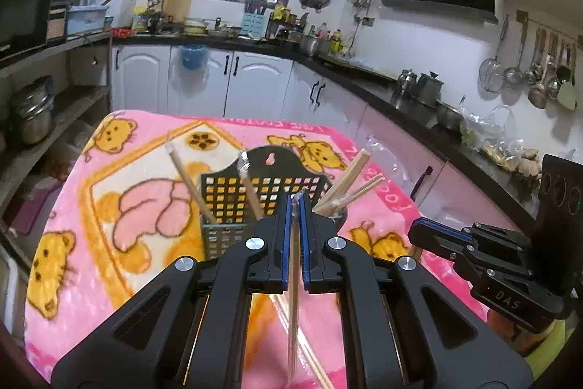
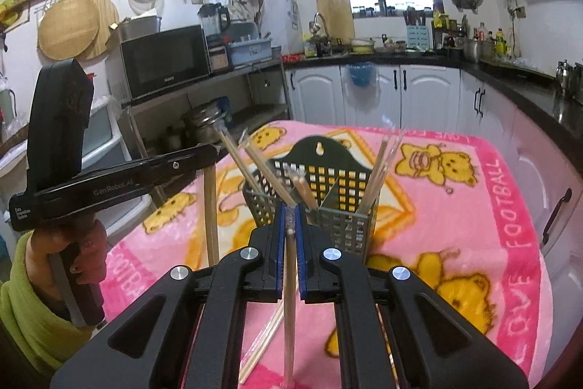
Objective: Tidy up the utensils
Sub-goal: 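Lift both held chopsticks upright and carry them above the green caddy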
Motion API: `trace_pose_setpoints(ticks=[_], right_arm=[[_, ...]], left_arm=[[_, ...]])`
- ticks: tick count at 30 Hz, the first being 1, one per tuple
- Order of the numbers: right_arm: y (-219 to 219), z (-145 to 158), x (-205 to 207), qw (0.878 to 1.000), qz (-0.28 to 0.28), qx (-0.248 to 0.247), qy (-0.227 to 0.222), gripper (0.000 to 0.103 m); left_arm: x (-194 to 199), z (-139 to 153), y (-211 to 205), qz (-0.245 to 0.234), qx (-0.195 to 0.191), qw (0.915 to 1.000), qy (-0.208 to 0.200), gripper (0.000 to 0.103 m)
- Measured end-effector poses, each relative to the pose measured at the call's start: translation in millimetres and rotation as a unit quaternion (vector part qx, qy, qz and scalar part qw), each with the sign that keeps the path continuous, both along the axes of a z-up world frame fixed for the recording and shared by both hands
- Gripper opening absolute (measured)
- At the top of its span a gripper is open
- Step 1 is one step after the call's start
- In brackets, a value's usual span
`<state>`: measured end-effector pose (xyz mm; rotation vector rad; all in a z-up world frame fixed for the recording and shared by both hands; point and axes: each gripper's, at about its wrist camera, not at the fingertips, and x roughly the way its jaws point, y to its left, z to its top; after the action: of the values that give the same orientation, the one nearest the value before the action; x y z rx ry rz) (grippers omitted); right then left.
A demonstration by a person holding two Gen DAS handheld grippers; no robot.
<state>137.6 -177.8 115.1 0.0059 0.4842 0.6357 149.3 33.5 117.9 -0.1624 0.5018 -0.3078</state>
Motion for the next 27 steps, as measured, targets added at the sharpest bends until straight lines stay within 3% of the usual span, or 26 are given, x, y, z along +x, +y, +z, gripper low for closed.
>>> trace_pose_setpoints(ticks=[27], right_arm=[[-44.1, 67.3, -1.8, 0.993, -0.066, 0.051, -0.079, 0.006]], left_arm=[[19.3, 67.1, -40.6, -0.035, -0.002, 0.9965, -0.076, 0.002]])
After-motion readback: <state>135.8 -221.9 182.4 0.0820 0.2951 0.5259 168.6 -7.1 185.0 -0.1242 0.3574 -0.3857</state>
